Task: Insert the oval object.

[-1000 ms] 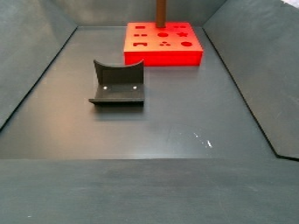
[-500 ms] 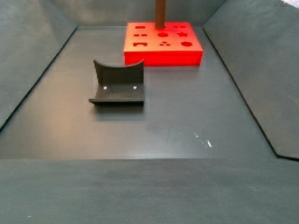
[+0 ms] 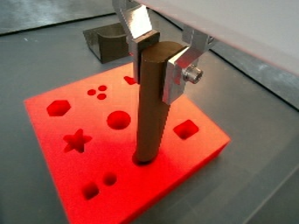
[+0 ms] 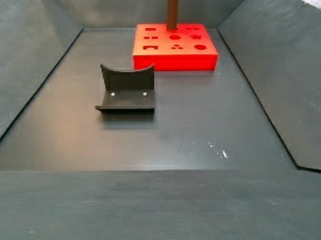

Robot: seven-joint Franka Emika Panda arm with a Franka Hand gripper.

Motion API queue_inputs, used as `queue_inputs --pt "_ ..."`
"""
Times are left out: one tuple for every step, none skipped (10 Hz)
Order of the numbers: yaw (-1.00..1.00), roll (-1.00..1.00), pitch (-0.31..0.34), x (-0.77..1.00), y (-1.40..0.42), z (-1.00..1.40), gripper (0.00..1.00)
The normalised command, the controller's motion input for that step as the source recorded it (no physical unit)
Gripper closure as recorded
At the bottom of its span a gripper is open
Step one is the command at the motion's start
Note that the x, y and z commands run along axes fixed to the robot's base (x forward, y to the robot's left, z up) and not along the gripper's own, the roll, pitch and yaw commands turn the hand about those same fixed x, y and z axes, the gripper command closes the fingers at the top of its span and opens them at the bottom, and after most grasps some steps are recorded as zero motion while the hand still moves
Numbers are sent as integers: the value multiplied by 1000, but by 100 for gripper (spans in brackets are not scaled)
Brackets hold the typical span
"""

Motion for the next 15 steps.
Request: queue_inputs --pt "0 0 0 -29 0 0 100" --pt "6 31 0 0 51 -114 100" --pt "54 30 0 17 0 -251 100" --pt "89 53 0 43 0 -451 100" --pt "74 37 0 20 0 -477 100" --pt "77 30 -1 57 0 -457 100" --pt "57 0 -26 80 -6 -483 100" --pt "37 3 -27 143 -91 -520 100" --pt "0 21 -34 174 -166 -591 100" --pt "0 51 -27 137 -209 -640 100" --pt "0 40 -39 137 -217 -686 100" --pt "0 74 -10 77 -189 -577 100" --pt "0 81 -19 17 -140 -526 100" --pt "0 53 -126 0 -109 -811 100" --pt "0 90 -180 -37 -246 -926 100"
